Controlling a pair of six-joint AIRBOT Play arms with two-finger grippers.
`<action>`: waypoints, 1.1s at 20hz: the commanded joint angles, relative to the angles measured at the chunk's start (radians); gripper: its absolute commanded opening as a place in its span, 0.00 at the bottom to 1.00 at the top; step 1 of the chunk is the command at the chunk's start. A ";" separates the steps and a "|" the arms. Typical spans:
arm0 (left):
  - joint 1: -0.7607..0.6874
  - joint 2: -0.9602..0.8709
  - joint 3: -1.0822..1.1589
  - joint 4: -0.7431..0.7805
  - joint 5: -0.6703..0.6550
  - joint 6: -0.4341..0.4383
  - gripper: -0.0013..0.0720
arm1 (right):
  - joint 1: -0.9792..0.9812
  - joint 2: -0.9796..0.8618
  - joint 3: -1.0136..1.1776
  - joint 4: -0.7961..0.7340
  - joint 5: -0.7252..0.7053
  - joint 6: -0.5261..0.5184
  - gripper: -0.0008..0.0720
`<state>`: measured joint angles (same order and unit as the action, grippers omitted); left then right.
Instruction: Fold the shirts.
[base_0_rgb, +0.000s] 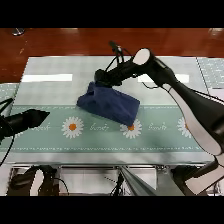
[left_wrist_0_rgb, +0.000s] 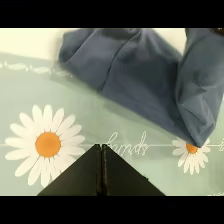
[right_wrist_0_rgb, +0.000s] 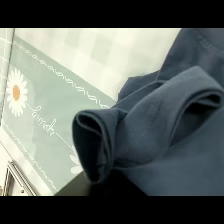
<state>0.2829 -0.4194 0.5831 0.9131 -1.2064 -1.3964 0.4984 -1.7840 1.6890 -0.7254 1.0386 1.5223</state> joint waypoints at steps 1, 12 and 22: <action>0.010 0.036 -0.054 0.000 -0.016 -0.014 0.05 | 0.026 -0.121 0.063 0.067 -0.003 0.000 0.05; 0.010 0.033 -0.054 -0.008 -0.002 -0.014 0.05 | -0.234 0.064 0.143 0.048 0.439 -0.101 0.86; 0.010 0.032 -0.055 -0.008 0.002 -0.014 0.05 | -0.522 1.022 -0.998 -0.443 -0.135 0.310 0.86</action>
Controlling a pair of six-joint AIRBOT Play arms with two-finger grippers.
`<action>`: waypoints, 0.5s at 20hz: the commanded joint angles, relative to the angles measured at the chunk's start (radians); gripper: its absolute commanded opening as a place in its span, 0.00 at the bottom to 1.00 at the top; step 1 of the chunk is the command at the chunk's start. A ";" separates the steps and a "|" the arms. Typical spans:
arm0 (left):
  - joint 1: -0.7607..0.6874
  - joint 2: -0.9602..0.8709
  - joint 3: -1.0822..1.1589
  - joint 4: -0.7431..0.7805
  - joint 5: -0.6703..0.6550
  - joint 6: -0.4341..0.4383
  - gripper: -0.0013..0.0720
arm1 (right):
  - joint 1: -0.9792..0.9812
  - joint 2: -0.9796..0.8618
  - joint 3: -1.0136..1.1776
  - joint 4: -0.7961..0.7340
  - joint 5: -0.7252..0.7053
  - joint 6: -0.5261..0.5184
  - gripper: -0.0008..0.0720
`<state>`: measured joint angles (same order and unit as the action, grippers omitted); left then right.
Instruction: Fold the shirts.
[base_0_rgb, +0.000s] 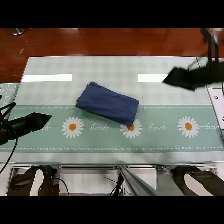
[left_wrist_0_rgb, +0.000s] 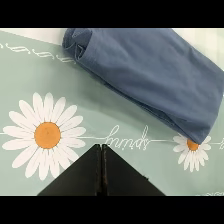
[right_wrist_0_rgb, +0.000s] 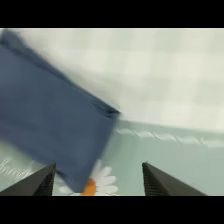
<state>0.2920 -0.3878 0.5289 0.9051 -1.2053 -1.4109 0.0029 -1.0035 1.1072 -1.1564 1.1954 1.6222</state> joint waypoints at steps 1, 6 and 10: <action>0.000 0.001 0.000 0.000 0.003 0.000 0.05 | -0.005 0.265 -0.537 0.111 -0.372 0.238 0.86; 0.000 0.001 0.000 0.000 0.019 -0.001 0.05 | 0.162 0.060 -0.682 0.409 -0.560 0.097 0.86; 0.000 0.001 0.000 0.000 0.019 -0.001 0.05 | 0.169 -0.222 -0.549 0.643 -0.463 -0.170 0.86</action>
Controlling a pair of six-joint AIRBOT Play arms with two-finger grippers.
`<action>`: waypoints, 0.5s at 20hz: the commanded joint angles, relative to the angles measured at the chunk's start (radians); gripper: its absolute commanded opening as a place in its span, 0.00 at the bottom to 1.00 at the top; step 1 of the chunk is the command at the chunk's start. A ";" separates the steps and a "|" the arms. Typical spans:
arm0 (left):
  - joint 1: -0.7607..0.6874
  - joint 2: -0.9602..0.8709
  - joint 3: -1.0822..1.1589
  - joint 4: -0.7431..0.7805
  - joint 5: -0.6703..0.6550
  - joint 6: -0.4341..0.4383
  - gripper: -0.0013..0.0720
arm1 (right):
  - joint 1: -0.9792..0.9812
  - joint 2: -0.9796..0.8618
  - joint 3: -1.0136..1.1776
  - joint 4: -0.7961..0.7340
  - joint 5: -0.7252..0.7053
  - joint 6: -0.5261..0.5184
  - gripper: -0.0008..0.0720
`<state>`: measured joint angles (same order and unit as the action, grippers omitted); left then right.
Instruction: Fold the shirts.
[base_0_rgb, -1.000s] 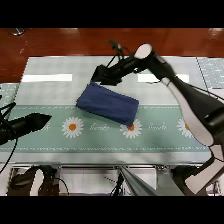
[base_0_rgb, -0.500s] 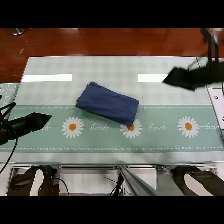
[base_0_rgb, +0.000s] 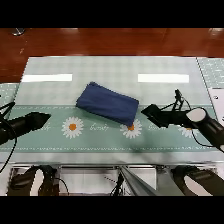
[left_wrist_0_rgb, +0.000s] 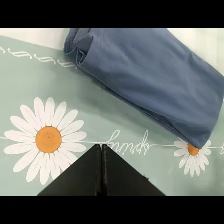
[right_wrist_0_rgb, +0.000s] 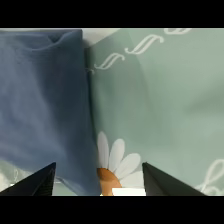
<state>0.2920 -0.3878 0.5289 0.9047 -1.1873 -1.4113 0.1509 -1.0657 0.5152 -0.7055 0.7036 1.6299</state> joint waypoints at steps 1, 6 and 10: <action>0.000 0.001 0.000 0.000 0.001 0.000 0.05 | 0.021 -0.219 0.081 0.232 0.073 -0.233 0.86; 0.000 0.001 0.000 0.000 0.001 -0.001 0.05 | 0.034 -0.415 0.231 0.311 0.169 -0.335 0.86; 0.000 0.001 0.000 0.000 0.001 -0.001 0.05 | 0.075 -0.480 0.312 0.303 0.194 -0.364 0.40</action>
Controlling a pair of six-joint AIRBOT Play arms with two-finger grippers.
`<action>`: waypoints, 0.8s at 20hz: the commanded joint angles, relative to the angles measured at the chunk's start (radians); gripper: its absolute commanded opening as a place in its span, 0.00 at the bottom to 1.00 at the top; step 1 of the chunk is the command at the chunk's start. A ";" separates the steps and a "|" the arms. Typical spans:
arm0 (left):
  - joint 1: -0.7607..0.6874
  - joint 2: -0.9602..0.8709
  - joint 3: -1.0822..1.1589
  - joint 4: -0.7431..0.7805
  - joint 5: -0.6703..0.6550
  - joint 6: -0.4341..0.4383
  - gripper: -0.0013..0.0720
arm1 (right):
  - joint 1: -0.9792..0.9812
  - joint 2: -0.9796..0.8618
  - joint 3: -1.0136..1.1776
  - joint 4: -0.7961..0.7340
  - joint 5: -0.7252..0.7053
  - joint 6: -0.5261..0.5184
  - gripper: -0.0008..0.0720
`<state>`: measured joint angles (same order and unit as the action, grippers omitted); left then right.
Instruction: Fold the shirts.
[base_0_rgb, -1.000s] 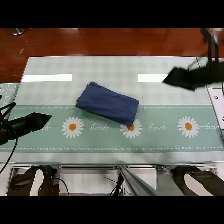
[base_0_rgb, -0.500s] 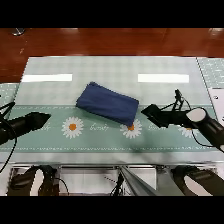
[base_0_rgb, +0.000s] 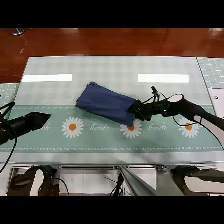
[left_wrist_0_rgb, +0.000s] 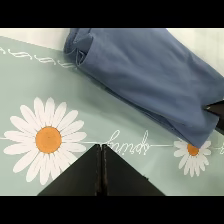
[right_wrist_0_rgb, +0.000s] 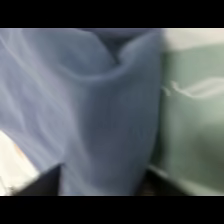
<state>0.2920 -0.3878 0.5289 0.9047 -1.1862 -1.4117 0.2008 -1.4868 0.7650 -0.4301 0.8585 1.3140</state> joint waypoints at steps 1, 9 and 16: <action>0.000 0.001 0.000 0.000 0.000 -0.003 0.05 | 0.033 -0.062 0.093 0.038 0.074 -0.101 0.05; 0.000 0.001 0.000 0.000 0.000 -0.015 0.05 | 0.046 -0.061 0.711 -0.062 0.366 0.004 0.05; 0.000 0.001 0.000 0.000 -0.001 -0.014 0.05 | -0.049 -0.053 1.141 -0.526 0.585 0.303 0.05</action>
<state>0.2920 -0.3878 0.5289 0.9047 -1.1866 -1.4261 0.2024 -1.5463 1.7557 -0.7799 1.3212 1.5002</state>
